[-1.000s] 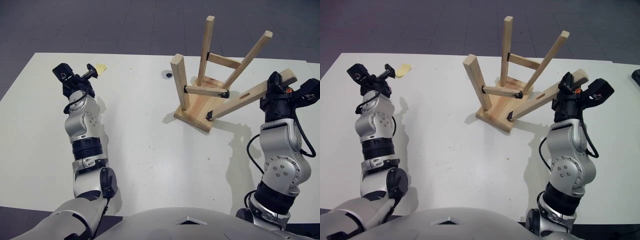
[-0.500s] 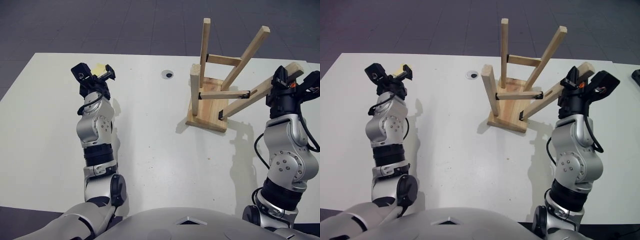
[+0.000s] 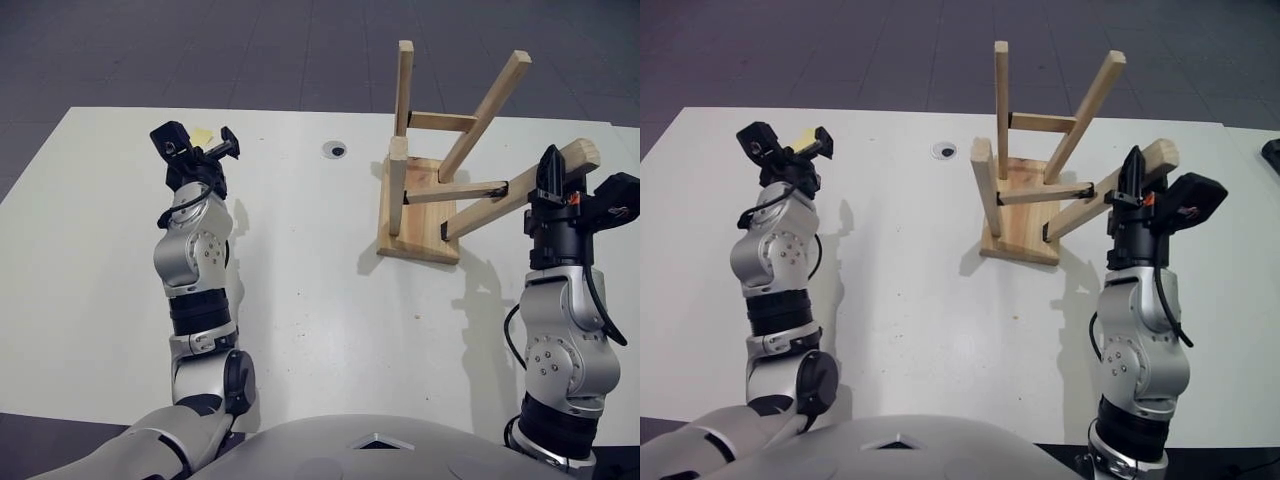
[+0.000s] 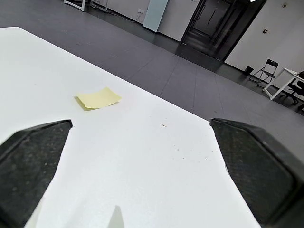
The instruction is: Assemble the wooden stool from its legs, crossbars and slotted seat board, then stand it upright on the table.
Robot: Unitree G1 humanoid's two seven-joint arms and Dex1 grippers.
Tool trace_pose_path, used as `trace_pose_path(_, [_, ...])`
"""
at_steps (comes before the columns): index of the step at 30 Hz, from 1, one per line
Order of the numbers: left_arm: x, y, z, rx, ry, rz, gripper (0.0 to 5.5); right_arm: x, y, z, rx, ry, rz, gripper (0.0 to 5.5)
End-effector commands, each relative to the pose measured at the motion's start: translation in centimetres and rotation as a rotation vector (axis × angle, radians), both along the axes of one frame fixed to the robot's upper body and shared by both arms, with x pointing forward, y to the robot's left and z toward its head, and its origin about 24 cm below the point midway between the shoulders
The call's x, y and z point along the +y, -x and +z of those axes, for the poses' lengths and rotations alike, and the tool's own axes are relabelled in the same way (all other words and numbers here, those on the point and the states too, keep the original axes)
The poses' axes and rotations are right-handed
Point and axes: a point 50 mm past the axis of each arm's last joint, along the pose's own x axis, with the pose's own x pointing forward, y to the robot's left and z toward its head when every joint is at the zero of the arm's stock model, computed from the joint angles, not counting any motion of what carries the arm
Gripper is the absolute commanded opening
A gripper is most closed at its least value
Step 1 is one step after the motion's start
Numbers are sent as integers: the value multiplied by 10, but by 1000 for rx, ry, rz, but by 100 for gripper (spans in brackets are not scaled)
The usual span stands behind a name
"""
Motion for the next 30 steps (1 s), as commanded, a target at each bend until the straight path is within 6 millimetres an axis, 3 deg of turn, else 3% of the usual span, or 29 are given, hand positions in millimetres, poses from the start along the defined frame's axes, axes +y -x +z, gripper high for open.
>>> trace_pose_path(1, [-11, -1, 11, -32, -3, -64, 540, 2, 7, -50, 273, 38, 18, 101])
trace_pose_path(8, [-28, 0, 32, -105, -10, -169, 540, 3, 7, -53, 279, 59, 22, 101])
trace_pose_path(13, [-51, 6, 67, -257, -97, -306, 540, 1, 4, -53, 280, 24, 4, 101])
trace_pose_path(16, [-83, 20, 109, -467, -137, -506, 540, 0, 4, -54, 285, 9, -1, 101])
trace_pose_path(19, [-119, 32, 129, -549, -201, -705, 540, 1, 3, -55, 285, -4, 6, 101])
trace_pose_path(24, [-161, 31, 108, -447, -438, -859, 540, 2, 1, -57, 287, -4, 16, 101])
trace_pose_path(30, [-169, 33, 89, -362, -490, -941, 540, 5, -1, -59, 291, 20, 45, 101])
